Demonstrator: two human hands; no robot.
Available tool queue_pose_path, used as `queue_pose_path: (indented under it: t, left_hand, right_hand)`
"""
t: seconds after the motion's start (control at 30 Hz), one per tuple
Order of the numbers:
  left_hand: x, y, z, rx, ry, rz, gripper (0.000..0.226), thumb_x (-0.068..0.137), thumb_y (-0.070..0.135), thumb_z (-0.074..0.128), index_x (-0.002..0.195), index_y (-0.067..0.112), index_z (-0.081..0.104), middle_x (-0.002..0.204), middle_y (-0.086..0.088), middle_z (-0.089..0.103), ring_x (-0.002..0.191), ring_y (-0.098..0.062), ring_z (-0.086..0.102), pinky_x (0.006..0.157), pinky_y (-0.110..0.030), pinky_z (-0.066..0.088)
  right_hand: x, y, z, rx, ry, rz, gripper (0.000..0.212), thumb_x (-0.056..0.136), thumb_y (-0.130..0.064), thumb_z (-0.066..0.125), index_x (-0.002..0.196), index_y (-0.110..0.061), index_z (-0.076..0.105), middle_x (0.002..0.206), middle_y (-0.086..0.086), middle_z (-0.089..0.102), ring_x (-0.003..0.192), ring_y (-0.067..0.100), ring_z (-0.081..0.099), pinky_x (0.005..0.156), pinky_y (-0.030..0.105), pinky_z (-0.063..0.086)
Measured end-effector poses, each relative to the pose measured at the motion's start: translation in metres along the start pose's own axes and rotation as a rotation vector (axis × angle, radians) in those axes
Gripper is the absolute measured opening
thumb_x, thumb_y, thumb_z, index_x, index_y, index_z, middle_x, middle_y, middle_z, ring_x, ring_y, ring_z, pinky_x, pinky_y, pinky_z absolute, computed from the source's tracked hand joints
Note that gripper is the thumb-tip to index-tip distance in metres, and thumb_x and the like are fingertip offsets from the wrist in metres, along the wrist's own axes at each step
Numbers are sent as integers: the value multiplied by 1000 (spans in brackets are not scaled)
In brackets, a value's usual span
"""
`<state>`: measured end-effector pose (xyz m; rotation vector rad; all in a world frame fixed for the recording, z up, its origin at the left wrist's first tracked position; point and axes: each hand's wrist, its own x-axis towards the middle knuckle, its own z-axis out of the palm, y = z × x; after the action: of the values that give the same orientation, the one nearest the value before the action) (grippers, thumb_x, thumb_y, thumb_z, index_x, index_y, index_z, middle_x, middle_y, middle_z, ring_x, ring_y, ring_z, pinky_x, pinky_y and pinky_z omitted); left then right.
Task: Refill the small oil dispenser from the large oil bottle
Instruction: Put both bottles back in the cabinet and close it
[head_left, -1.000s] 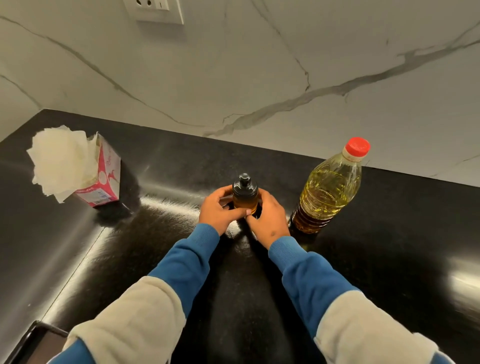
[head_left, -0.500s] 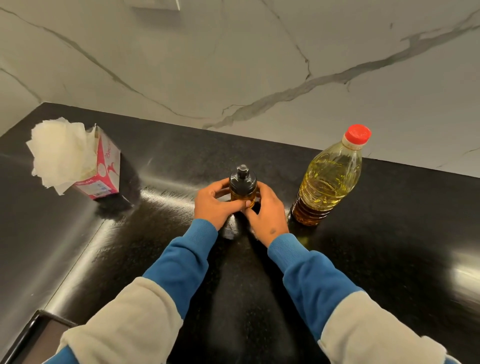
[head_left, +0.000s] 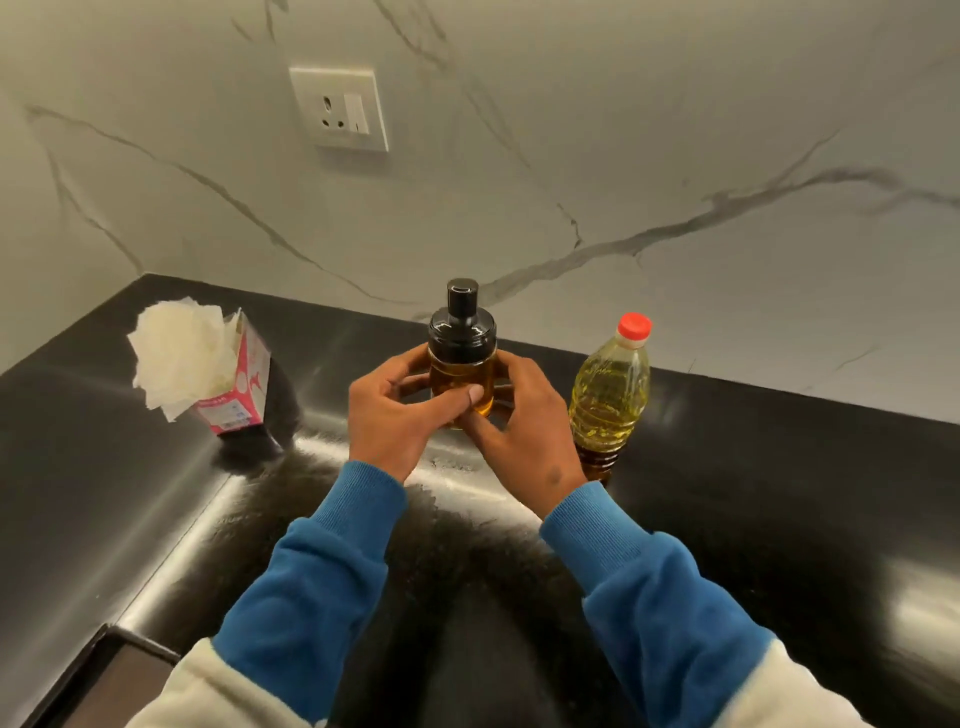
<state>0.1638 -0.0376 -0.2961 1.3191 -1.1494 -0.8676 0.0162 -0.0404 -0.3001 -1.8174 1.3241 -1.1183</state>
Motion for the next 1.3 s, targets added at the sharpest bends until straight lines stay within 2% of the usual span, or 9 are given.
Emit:
queue_pose_path:
  t: [0.17, 0.3, 0.47, 0.57, 0.77, 0.9, 1.03, 1.2, 1.3]
  left_hand:
    - [-16, 63, 2, -44, 22, 110, 46, 70, 10, 88, 110, 26, 73, 101, 4, 80, 97, -17, 76, 81, -35, 64]
    - [-28, 112, 6, -59, 61, 210, 40, 72, 11, 87, 104, 30, 73, 95, 8, 80, 90, -14, 77, 70, -29, 63]
    - [-41, 167, 7, -109, 85, 286, 42, 73, 15, 87, 114, 17, 76, 95, 1, 81, 87, -19, 78, 72, -43, 65]
    - [-46, 195, 6, -141, 89, 317, 58, 64, 34, 88, 117, 16, 75, 98, -1, 81, 89, -24, 78, 75, -54, 64]
    - [-55, 249, 3, -185, 103, 427, 64, 54, 46, 95, 110, 21, 77, 91, 4, 81, 83, -22, 79, 69, -50, 65]
    - [-58, 286, 0, -203, 117, 492, 61, 55, 48, 96, 107, 23, 78, 94, 5, 80, 85, -23, 78, 71, -51, 65]
    - [-54, 329, -4, -254, 88, 544, 53, 52, 43, 92, 100, 21, 80, 92, 1, 80, 85, -23, 78, 69, -48, 65]
    - [-35, 373, -6, -243, 36, 564, 28, 73, 30, 87, 98, 19, 80, 90, -1, 80, 91, -22, 77, 73, -44, 65]
    - [-17, 393, -3, -227, 21, 546, 28, 75, 33, 86, 100, 21, 79, 92, 2, 80, 96, -20, 76, 83, -44, 63]
  right_hand:
    - [-2, -45, -35, -26, 67, -152, 50, 89, -30, 73, 133, -18, 52, 120, -5, 59, 106, 5, 56, 91, 14, 47]
    - [-5, -84, -63, -8, 137, -240, 52, 89, -39, 71, 134, -20, 53, 121, -5, 62, 106, 6, 59, 91, 18, 52]
    - [-9, -131, -96, 10, 177, -328, 46, 88, -44, 70, 128, -28, 54, 114, -14, 60, 100, 4, 61, 83, 16, 54]
    - [-10, -156, -113, -7, 199, -375, 41, 87, -51, 68, 120, -41, 46, 109, -21, 56, 99, 1, 61, 81, 14, 53]
    - [-12, -205, -142, 22, 253, -488, 42, 81, -62, 59, 118, -42, 52, 107, -24, 62, 98, -3, 62, 80, 10, 54]
    - [-11, -240, -163, -19, 301, -582, 22, 84, -56, 64, 101, -51, 51, 95, -25, 64, 95, -2, 62, 77, 12, 54]
    - [-2, -278, -185, -64, 331, -614, 18, 83, -52, 65, 96, -42, 57, 86, -18, 68, 85, 0, 65, 70, 16, 56]
    - [20, -320, -211, -135, 358, -620, 20, 84, -48, 68, 90, -30, 61, 83, -6, 71, 77, 11, 68, 68, 25, 59]
    - [41, -334, -224, -187, 347, -593, 24, 85, -48, 68, 89, -25, 62, 83, -7, 69, 77, 9, 67, 67, 21, 58]
